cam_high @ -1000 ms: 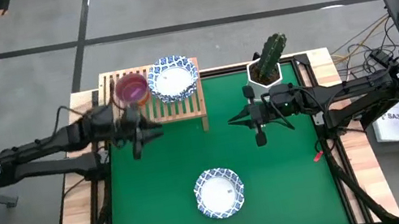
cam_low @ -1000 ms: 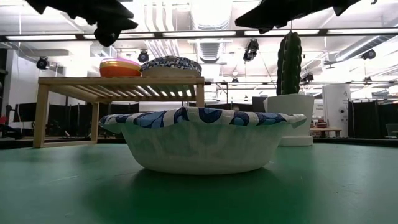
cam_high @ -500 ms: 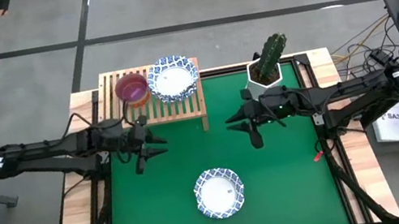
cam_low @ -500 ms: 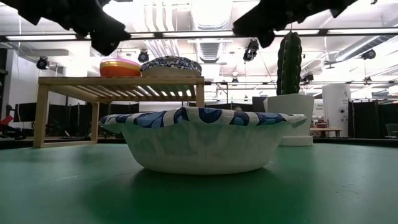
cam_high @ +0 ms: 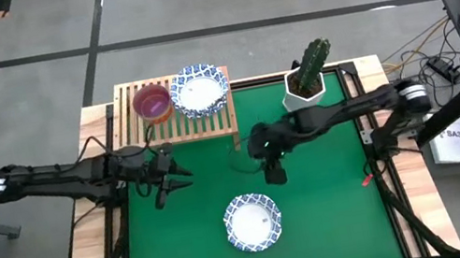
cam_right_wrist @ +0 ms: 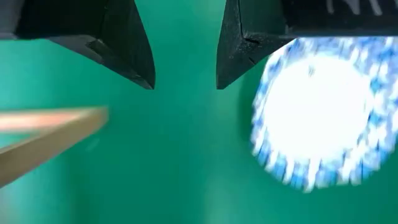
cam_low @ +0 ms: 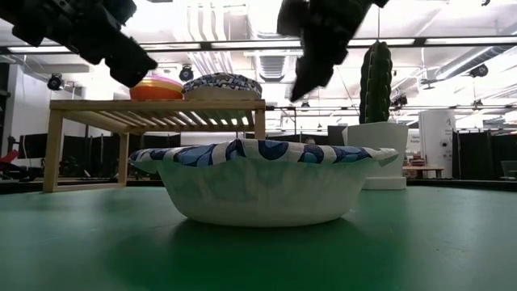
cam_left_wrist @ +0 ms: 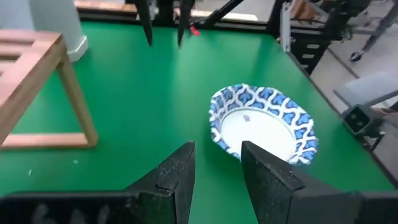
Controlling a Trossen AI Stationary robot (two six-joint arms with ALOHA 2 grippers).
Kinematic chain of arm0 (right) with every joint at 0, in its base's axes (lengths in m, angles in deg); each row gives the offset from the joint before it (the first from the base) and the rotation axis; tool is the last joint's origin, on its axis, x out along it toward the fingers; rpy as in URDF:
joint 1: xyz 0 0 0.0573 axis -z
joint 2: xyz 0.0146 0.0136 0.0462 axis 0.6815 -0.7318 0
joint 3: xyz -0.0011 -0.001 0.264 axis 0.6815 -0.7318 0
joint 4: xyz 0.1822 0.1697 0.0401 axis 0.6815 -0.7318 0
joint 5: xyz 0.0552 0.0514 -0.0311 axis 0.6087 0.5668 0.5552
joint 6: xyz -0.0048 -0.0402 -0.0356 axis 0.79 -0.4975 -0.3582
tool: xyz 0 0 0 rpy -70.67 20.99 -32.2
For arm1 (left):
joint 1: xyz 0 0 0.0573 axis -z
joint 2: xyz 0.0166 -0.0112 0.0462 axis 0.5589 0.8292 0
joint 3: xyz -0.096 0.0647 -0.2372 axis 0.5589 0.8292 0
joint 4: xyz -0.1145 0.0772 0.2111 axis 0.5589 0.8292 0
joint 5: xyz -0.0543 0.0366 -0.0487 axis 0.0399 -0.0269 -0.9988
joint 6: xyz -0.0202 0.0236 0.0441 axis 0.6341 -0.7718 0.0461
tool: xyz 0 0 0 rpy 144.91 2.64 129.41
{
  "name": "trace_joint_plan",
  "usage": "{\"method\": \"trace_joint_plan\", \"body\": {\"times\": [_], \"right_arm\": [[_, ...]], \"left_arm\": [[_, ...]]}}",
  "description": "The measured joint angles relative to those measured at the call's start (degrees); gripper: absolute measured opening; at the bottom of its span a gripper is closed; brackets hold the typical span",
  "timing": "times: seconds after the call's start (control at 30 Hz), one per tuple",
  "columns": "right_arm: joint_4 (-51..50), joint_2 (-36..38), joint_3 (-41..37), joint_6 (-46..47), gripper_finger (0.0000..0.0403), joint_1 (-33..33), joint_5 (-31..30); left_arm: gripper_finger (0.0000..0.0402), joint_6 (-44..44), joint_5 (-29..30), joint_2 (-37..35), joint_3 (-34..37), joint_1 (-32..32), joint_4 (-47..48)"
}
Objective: Place and stack plates onto a shelf
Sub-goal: Stack the white and blue plate on top of the white and blue plates on the shelf
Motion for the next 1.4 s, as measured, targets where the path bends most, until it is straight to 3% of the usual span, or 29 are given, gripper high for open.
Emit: {"method": "trace_joint_plan", "body": {"times": [0.1, 0.27, 0.37, 0.6, 0.93, 1.13, 1.4], "right_arm": [[-5.82, -5.04, 3.64, 1.05, 0.0155, -1.52, 1.26], [-6.59, -10.54, 6.1, 0.78, 0.0145, -4.49, 2.25], [-6.54, -12.16, 6.87, 0.91, 0.014, -6.07, 2.27], [-3.94, -15.05, 7.36, 6.91, 0.013, -7.39, 2.19], [-2.24, -19.31, 7.61, 12.06, 0.0112, -8.77, 2.0], [-0.71, -20.04, 7.67, 14.33, 0.0083, -8.79, 1.72], [0.57, -21.75, 7.67, 14.41, 0.0016, -8.77, 3.92]], "left_arm": [[0.0113, -0.09, -0.17, -1.42, -0.1, 0.63, 0.0], [0.0113, 4.91, -2.47, -4.07, -0.92, 0.92, 0.72], [0.0113, 8.44, -5.45, -5.79, 0.24, 2.32, 3.31], [0.0113, 8.74, -5.57, -7.92, 1.89, 6.28, 3.54], [0.0113, 7.96, -5.39, -8.77, 1.54, 6.53, 3.54], [0.0113, 7.53, -5.37, -8.71, 1.54, 6.53, 3.53], [0.0113, 7.51, -4.49, -8.71, 1.48, 6.53, 3.53]]}}
